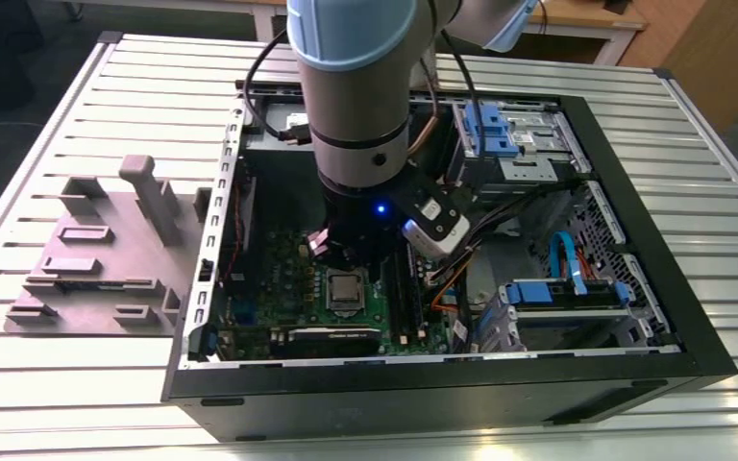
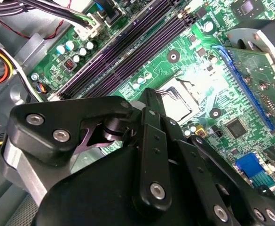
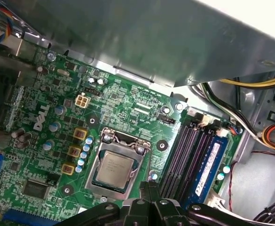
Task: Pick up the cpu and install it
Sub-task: 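Install the first cpu locking lever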
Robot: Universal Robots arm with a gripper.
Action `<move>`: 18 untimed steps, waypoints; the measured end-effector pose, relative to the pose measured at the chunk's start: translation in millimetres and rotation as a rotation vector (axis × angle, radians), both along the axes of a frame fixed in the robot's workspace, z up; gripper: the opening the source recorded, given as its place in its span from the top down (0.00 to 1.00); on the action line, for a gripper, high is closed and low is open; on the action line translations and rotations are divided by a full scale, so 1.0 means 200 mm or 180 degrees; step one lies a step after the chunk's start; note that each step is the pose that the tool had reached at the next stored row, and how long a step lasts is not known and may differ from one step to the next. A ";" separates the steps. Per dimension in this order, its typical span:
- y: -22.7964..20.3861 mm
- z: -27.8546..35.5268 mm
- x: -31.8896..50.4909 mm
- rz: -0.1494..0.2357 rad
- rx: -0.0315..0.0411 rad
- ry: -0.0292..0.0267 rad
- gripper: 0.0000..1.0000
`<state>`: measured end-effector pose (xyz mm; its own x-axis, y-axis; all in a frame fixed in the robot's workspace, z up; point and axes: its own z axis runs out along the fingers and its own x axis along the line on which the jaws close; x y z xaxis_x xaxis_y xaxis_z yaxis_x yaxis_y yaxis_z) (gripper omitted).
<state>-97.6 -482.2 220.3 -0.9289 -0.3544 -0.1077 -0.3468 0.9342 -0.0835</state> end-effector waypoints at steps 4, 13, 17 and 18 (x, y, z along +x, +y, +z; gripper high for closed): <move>-0.002 -0.003 0.000 0.0000 -0.0007 0.0000 0.90; -0.024 -0.037 0.000 -0.0001 0.0012 -0.0002 0.90; -0.025 -0.037 0.000 0.0000 0.0011 -0.0002 0.90; -0.025 -0.040 0.000 0.0000 0.0011 -0.0002 0.90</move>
<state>-97.6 -487.1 212.2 -0.9288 -0.3540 -0.1096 -0.3467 0.9345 -0.0804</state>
